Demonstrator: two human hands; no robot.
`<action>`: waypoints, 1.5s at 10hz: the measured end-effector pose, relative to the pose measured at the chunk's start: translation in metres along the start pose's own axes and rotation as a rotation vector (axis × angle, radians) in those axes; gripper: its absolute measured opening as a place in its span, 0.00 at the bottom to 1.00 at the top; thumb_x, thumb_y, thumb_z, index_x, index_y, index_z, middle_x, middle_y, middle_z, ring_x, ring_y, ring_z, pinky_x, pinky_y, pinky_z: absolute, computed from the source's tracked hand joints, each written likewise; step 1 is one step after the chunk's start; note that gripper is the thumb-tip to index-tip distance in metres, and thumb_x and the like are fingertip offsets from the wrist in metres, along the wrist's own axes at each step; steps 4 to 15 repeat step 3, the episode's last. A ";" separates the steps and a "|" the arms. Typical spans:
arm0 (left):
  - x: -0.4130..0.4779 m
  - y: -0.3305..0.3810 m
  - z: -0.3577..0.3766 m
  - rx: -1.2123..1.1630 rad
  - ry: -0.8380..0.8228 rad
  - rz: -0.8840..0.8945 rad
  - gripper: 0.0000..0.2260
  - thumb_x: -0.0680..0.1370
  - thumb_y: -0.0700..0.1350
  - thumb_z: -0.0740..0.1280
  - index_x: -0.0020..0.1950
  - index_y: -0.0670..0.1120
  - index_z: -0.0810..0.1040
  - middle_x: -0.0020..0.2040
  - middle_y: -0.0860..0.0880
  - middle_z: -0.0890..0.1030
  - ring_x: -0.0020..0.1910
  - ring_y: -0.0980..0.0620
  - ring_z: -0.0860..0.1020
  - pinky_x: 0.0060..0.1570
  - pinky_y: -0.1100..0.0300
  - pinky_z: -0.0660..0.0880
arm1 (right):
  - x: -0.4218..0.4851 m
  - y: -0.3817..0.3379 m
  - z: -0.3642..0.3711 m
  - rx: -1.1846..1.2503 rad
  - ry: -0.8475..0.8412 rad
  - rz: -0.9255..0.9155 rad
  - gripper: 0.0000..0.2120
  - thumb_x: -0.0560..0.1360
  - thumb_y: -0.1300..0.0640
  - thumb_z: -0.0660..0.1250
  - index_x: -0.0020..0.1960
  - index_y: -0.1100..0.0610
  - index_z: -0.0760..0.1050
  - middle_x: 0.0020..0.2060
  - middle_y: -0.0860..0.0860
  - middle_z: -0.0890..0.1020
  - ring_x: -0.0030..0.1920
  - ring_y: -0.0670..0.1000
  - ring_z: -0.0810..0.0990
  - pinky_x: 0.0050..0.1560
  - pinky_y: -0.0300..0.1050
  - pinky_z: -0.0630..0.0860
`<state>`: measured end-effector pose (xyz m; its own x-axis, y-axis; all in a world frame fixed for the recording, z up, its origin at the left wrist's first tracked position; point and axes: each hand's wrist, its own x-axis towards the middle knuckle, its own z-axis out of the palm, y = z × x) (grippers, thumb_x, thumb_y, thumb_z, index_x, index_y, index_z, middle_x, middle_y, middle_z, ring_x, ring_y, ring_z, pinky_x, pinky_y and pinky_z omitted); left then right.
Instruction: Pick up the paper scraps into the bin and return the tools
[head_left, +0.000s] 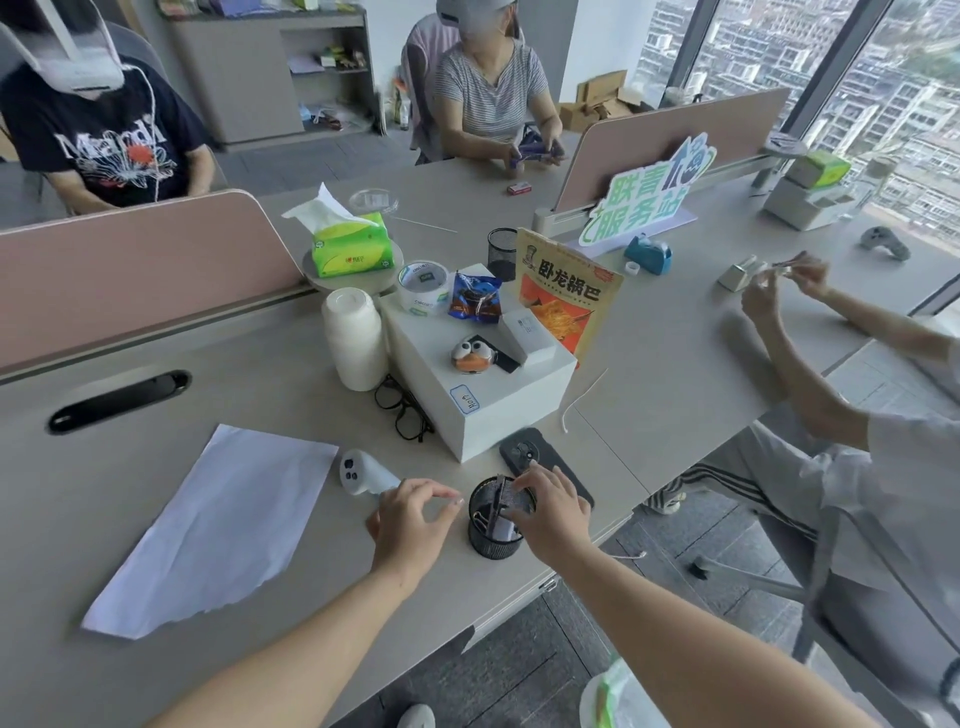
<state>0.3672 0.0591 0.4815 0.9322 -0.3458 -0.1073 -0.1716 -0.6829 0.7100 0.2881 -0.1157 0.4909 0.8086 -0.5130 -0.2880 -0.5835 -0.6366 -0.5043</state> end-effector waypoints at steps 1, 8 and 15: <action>-0.001 -0.001 -0.005 -0.025 0.013 -0.032 0.02 0.75 0.54 0.68 0.43 0.60 0.80 0.50 0.62 0.76 0.55 0.56 0.72 0.54 0.53 0.64 | -0.002 -0.003 -0.013 0.035 0.029 0.001 0.16 0.74 0.49 0.68 0.61 0.44 0.72 0.73 0.43 0.65 0.75 0.50 0.56 0.71 0.55 0.55; -0.001 0.007 -0.024 -0.242 0.085 -0.067 0.05 0.76 0.49 0.68 0.43 0.60 0.80 0.50 0.59 0.78 0.51 0.56 0.75 0.53 0.51 0.71 | -0.018 -0.029 -0.093 0.427 0.319 -0.054 0.15 0.76 0.52 0.68 0.61 0.47 0.73 0.66 0.45 0.72 0.70 0.50 0.65 0.67 0.49 0.61; -0.001 0.007 -0.024 -0.242 0.085 -0.067 0.05 0.76 0.49 0.68 0.43 0.60 0.80 0.50 0.59 0.78 0.51 0.56 0.75 0.53 0.51 0.71 | -0.018 -0.029 -0.093 0.427 0.319 -0.054 0.15 0.76 0.52 0.68 0.61 0.47 0.73 0.66 0.45 0.72 0.70 0.50 0.65 0.67 0.49 0.61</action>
